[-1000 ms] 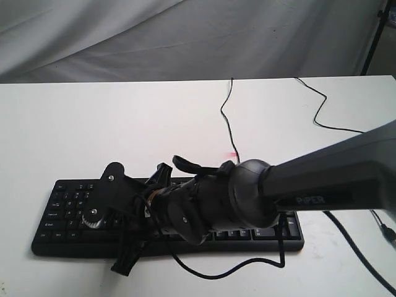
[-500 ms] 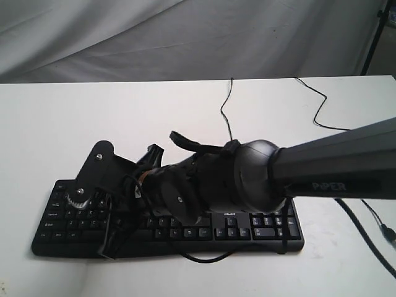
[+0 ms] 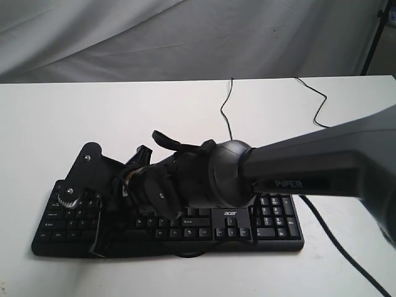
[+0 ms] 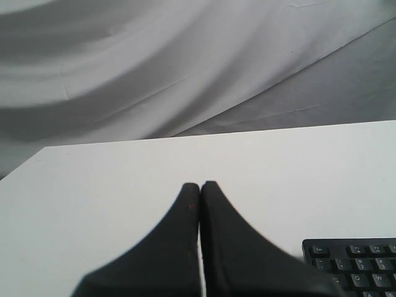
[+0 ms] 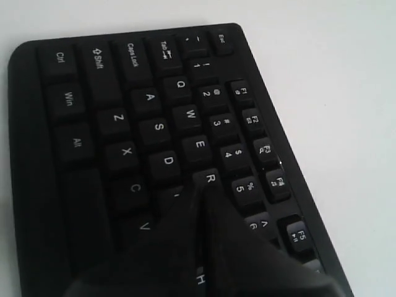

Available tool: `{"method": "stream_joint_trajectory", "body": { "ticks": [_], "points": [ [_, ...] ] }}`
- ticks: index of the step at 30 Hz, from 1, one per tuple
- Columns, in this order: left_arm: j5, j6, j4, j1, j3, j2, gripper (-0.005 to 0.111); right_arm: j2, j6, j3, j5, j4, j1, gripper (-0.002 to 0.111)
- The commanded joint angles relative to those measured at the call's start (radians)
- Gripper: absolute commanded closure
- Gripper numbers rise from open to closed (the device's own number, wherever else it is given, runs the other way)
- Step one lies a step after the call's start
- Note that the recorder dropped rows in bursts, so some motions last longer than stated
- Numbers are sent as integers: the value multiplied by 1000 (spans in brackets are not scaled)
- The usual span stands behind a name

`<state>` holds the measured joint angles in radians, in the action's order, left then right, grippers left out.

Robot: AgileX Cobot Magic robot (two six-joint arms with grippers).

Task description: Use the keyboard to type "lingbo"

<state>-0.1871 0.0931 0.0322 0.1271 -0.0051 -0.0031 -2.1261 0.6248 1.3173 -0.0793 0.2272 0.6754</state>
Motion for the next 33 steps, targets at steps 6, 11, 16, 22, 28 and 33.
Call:
{"method": "stream_joint_trajectory", "body": {
  "ticks": [6,11,16,22,28,33],
  "points": [
    [4,-3,-1,-4,5,3,106,-24,3,6,4,-20,-1,108],
    [4,-3,-1,-4,5,3,106,-24,3,6,7,-20,-1,108],
    [4,-3,-1,-4,5,3,106,-24,3,6,7,-20,-3,108],
    [4,-3,-1,-4,5,3,106,-54,3,6,7,-20,-7,108],
    [4,-3,-1,-4,5,3,106,-30,3,6,-2,-20,-7,108],
    [4,-3,-1,-4,5,3,106,19,3,6,-59,-24,-7,108]
  ]
}}
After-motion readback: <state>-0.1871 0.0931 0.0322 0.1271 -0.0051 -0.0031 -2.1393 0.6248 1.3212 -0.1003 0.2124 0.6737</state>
